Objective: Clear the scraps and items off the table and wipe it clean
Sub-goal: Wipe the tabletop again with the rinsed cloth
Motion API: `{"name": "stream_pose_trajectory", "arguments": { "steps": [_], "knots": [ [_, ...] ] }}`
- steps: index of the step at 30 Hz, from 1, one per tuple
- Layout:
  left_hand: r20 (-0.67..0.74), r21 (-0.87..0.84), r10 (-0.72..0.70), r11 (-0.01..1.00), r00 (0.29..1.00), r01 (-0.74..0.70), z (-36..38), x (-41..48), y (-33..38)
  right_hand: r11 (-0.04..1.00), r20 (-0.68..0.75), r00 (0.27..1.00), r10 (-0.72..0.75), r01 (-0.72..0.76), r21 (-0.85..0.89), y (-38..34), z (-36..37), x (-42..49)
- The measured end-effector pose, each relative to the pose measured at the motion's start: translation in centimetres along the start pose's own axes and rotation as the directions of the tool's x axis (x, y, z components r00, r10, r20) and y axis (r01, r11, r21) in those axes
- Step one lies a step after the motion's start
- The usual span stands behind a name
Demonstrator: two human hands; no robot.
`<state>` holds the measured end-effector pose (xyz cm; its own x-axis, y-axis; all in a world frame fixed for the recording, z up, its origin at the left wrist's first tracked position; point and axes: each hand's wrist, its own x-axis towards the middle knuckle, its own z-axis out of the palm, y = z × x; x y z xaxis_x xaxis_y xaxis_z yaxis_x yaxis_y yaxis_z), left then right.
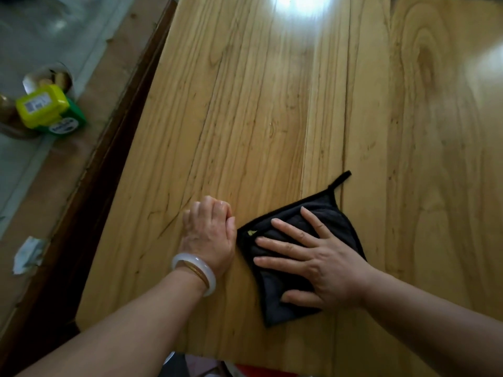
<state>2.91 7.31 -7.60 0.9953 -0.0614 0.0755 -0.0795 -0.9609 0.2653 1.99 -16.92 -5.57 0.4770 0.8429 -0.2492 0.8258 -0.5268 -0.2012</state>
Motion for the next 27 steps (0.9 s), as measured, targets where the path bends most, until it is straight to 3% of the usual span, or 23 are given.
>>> {"name": "stream_pose_trajectory", "arguments": {
  "steps": [4,8,13,23,25,27],
  "knots": [
    [0.016,0.027,-0.002,1.000,1.000,0.002,0.0,0.0,0.0,0.995,-0.036,0.994,0.104,-0.103,0.009,2.8,-0.9,2.2],
    [0.031,0.041,0.007,0.999,1.000,-0.008,-0.2,0.0,0.0,0.940,-0.064,0.938,0.340,-0.338,0.037,5.7,-2.2,5.2],
    [0.026,0.054,0.007,0.999,1.000,-0.008,0.0,0.1,-0.1,0.791,-0.115,0.782,0.612,-0.602,0.114,8.9,-3.3,9.2],
    [-0.018,0.109,0.029,0.994,0.999,-0.027,0.8,0.0,-0.1,0.328,-0.043,0.332,0.942,-0.891,0.314,11.2,-5.0,16.9],
    [-0.014,0.110,0.029,0.994,0.999,-0.027,0.6,-0.1,-0.1,0.298,-0.031,0.305,0.952,-0.899,0.320,10.4,-5.2,17.9],
    [-0.011,0.107,0.023,0.994,1.000,-0.022,0.5,-0.1,0.0,0.357,-0.048,0.361,0.931,-0.879,0.315,9.2,-5.2,18.2]
  ]
}}
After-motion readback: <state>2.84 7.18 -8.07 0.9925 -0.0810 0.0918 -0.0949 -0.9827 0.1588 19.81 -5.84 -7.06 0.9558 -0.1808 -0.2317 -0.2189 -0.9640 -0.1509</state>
